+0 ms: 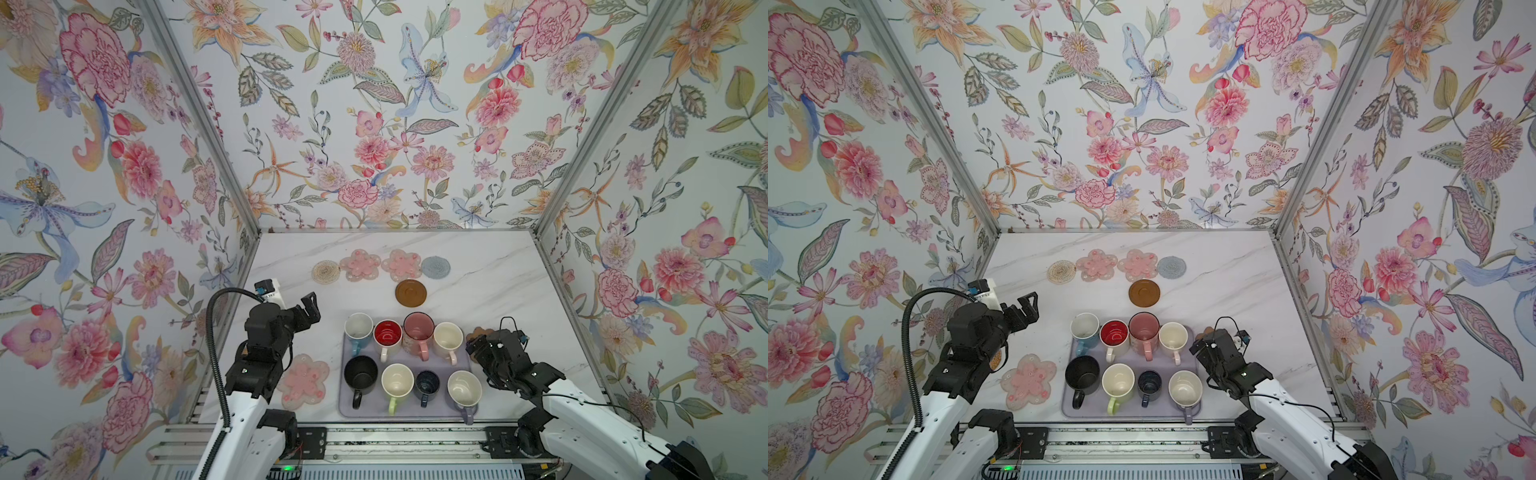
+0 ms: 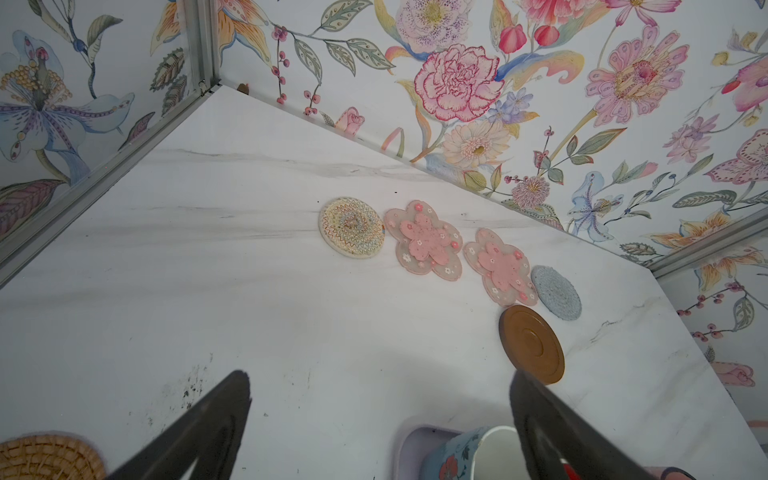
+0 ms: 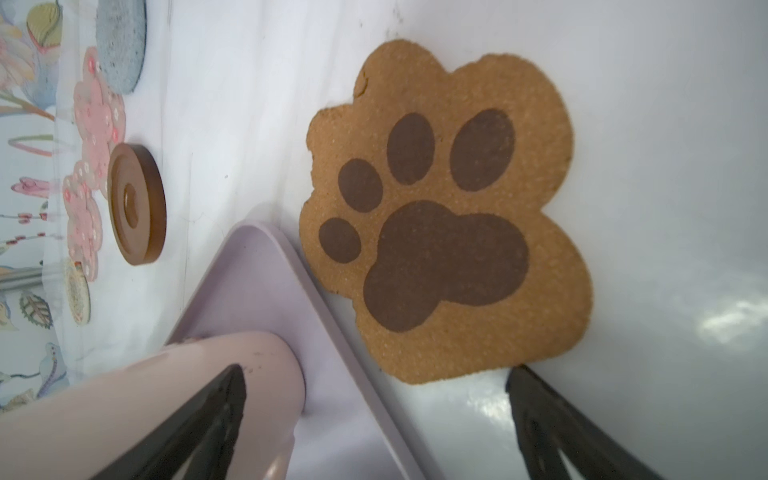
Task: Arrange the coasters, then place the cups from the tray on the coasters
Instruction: 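Lower the right gripper onto the cork paw-print coaster beside the tray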
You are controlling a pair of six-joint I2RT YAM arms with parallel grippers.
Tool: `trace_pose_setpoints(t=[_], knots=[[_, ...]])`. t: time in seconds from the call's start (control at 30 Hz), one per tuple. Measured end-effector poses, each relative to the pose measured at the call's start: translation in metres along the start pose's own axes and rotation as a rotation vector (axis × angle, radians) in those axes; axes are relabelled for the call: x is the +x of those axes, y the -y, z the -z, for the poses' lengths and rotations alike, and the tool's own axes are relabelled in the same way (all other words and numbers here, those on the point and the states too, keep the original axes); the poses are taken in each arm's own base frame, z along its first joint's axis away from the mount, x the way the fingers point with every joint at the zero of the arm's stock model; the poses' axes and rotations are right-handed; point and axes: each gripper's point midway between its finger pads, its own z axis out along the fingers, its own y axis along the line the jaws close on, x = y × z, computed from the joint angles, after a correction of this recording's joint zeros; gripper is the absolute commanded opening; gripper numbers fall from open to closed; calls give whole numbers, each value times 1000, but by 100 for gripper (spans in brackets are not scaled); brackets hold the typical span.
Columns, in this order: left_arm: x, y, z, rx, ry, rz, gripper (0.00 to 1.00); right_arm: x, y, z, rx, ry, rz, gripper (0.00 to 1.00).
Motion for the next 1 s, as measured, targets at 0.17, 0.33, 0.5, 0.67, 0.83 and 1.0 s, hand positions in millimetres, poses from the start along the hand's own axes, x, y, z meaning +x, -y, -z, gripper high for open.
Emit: trace_pose_setpoints(t=[0.17,0.33,0.5,0.67,0.83,1.0], knots=[[0,0,0,0,-1,0,99,-14,-3,-7,-3,21,-15,99],[0,0,0,-1,-2,0,99,-25,-10,-14,-18,25,-21,99],[1,0,-1,-3,-4,0,99,-24,-24,-22,-54,10,-12,99],[1,-1,-1,-3,-5,0,99,-22,-33,-27,-83,-1,-1,99],[2,-1,-2,-4,-7,0,99,-24,-38,-31,-87,-1,14,99],[2,-1,-2,-5,-10,-1,99,-30,-43,-37,-75,-10,35,99]])
